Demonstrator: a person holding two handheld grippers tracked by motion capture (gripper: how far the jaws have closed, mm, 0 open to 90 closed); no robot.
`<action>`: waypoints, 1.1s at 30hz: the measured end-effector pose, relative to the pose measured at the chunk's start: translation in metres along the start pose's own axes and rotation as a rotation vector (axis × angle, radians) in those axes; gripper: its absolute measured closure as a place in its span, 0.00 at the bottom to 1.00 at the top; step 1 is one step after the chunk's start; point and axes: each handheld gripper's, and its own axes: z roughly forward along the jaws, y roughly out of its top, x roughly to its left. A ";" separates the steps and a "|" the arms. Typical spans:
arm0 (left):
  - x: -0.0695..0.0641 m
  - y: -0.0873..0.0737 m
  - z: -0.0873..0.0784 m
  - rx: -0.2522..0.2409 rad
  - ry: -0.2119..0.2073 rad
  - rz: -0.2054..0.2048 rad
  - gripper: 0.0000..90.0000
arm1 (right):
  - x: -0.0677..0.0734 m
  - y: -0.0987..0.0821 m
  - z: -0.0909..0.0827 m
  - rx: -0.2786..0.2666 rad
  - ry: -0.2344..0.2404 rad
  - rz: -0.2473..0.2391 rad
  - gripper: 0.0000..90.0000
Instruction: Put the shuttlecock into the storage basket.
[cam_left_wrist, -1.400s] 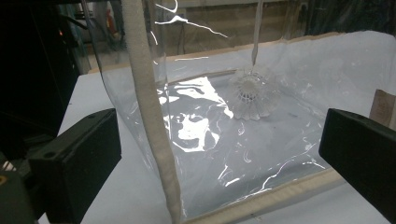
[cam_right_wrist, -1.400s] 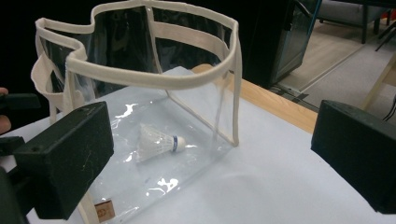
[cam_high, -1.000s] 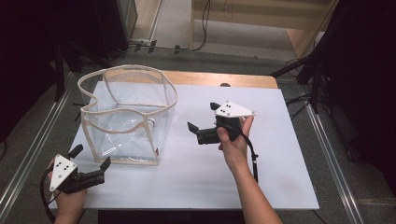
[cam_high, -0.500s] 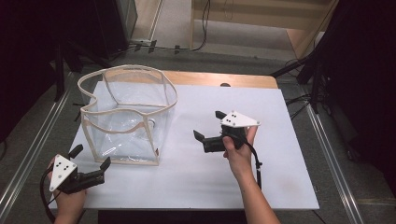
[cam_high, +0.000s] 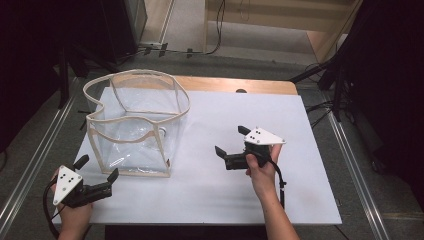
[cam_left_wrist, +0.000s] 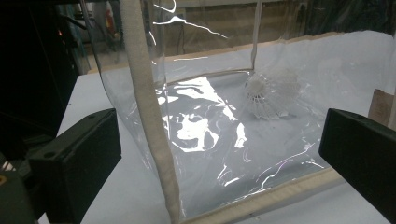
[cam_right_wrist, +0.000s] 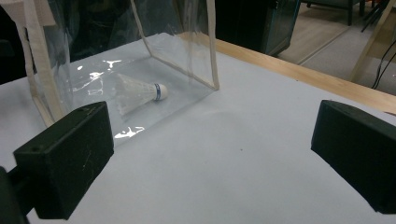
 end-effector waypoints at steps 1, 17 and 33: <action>0.000 0.000 0.000 0.001 0.000 0.001 0.00 | -0.001 -0.001 -0.001 0.002 -0.005 -0.001 0.00; 0.001 0.000 0.000 0.002 -0.001 0.004 0.00 | -0.015 -0.027 -0.025 0.004 -0.056 0.034 0.00; 0.000 0.000 0.000 0.003 0.000 0.004 0.00 | -0.025 -0.053 -0.053 0.019 -0.090 0.056 0.00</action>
